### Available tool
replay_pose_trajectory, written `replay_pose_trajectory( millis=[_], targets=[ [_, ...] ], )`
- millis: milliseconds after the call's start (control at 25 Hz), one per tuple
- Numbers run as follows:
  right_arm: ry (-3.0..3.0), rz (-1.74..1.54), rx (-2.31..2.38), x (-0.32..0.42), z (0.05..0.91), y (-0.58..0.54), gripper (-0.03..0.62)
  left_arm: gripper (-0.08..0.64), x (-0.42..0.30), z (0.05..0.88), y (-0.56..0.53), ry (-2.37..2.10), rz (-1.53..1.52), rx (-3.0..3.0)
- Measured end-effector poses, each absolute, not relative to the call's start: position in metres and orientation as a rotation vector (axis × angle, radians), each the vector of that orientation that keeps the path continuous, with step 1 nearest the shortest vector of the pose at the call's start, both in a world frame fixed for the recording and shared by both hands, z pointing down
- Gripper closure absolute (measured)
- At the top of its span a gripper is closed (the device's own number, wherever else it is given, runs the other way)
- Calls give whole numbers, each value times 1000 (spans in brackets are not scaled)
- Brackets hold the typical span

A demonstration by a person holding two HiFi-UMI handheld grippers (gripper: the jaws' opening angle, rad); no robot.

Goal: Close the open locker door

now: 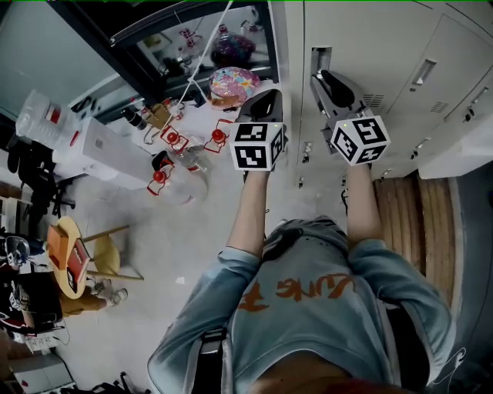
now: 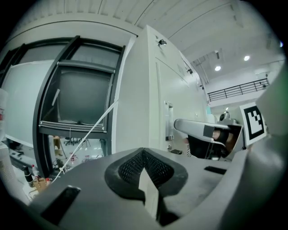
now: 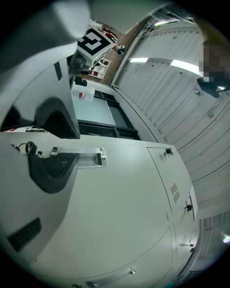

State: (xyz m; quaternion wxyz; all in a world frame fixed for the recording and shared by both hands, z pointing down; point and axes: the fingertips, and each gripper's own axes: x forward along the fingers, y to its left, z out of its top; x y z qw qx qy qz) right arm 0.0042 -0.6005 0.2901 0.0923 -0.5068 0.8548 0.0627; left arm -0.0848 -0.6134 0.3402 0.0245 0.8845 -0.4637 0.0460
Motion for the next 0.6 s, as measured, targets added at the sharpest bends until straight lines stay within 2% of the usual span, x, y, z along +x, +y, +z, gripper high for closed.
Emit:
replay_pose_trajectory(
  millis=[240, 360, 600],
  targets=[
    [2507, 165, -1579, 33, 299, -560, 494, 541, -60, 341, -572, -1409, 114, 2760],
    [2489, 127, -1663, 52, 310, -534, 537, 541, -51, 343, -542, -1406, 81, 2759],
    [2493, 74, -1705, 79, 334, -461, 549, 541, -37, 357, -474, -1472, -41, 2692]
  ],
)
